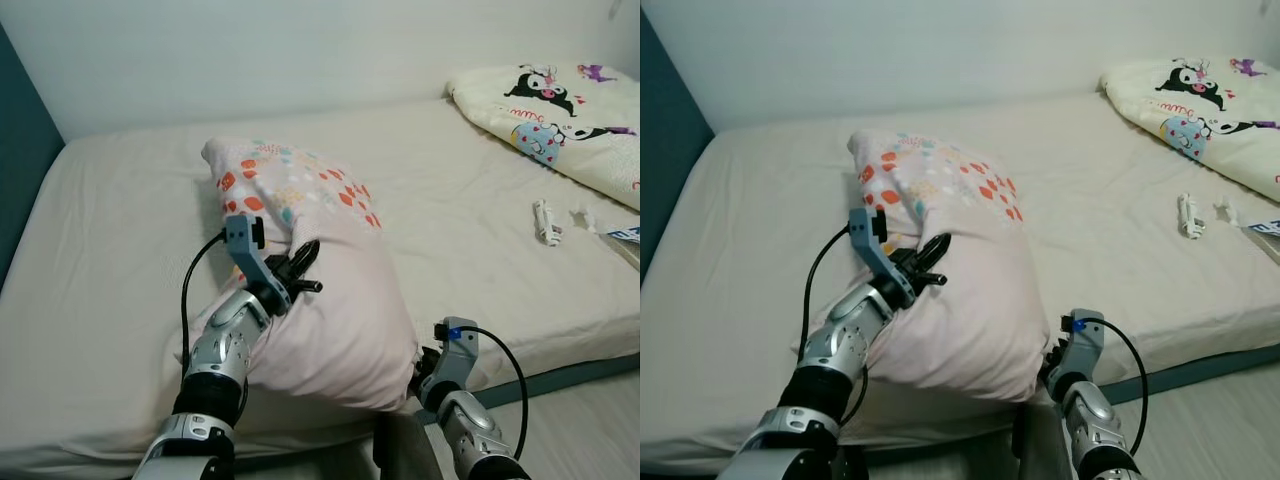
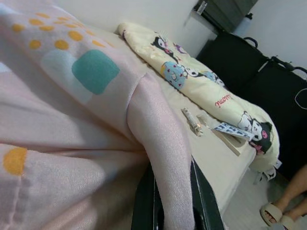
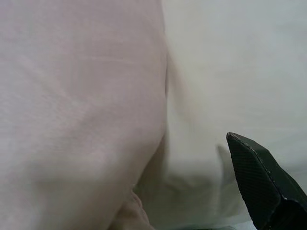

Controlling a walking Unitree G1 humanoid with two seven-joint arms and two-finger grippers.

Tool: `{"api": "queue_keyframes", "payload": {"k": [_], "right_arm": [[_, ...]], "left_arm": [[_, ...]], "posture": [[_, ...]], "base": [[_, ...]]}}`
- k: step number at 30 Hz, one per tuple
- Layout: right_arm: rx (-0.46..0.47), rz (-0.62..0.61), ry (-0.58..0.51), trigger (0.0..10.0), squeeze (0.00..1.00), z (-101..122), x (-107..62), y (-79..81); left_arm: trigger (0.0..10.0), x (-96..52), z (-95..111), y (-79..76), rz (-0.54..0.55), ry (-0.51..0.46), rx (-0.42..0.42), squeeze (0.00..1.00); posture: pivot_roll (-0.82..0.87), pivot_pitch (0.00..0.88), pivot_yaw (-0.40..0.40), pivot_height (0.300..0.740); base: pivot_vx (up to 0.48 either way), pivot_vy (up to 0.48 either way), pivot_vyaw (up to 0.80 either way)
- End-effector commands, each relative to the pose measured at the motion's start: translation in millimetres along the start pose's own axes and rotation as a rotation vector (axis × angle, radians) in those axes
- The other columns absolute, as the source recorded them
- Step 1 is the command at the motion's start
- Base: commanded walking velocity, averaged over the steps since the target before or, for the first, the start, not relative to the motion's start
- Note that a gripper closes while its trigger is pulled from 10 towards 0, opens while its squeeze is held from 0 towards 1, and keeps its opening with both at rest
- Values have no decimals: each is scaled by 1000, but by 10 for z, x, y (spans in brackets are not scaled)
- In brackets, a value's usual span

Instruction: Clean up the room

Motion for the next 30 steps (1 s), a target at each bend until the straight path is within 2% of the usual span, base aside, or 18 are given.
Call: {"api": "queue_keyframes", "payload": {"k": [1, 11, 17, 30], "right_arm": [[2, 46, -51, 10000, 0, 118, 59, 112], [4, 56, -51, 10000, 0, 123, 63, 125], [3, 58, -50, 10000, 0, 124, 62, 123], [-2, 64, -49, 10000, 0, 116, 58, 129]], "left_arm": [[10000, 67, -46, -153, -51, 5, -23, 0], [10000, 76, -50, -180, -58, 21, -13, 0], [10000, 88, -40, -214, -68, 16, -10, 0], [10000, 89, -29, -224, -72, 4, 1, 0]], "posture": [[-96, 108, 5, 595], [-96, 104, 3, 630], [-96, 101, 1, 655], [-99, 100, 1, 705]], "base": [[0, 0, 0], [0, 0, 0], [-478, 0, 0], [0, 0, 0]]}}
Point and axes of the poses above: a point about 5 cm out from each wrist's last joint towards the gripper, its own x axis pointing out of the wrist towards the gripper, its own z axis along the axis of the wrist's last joint, y = z × x, the point moved 2 cm from there along x, pointing out of the wrist towards the gripper
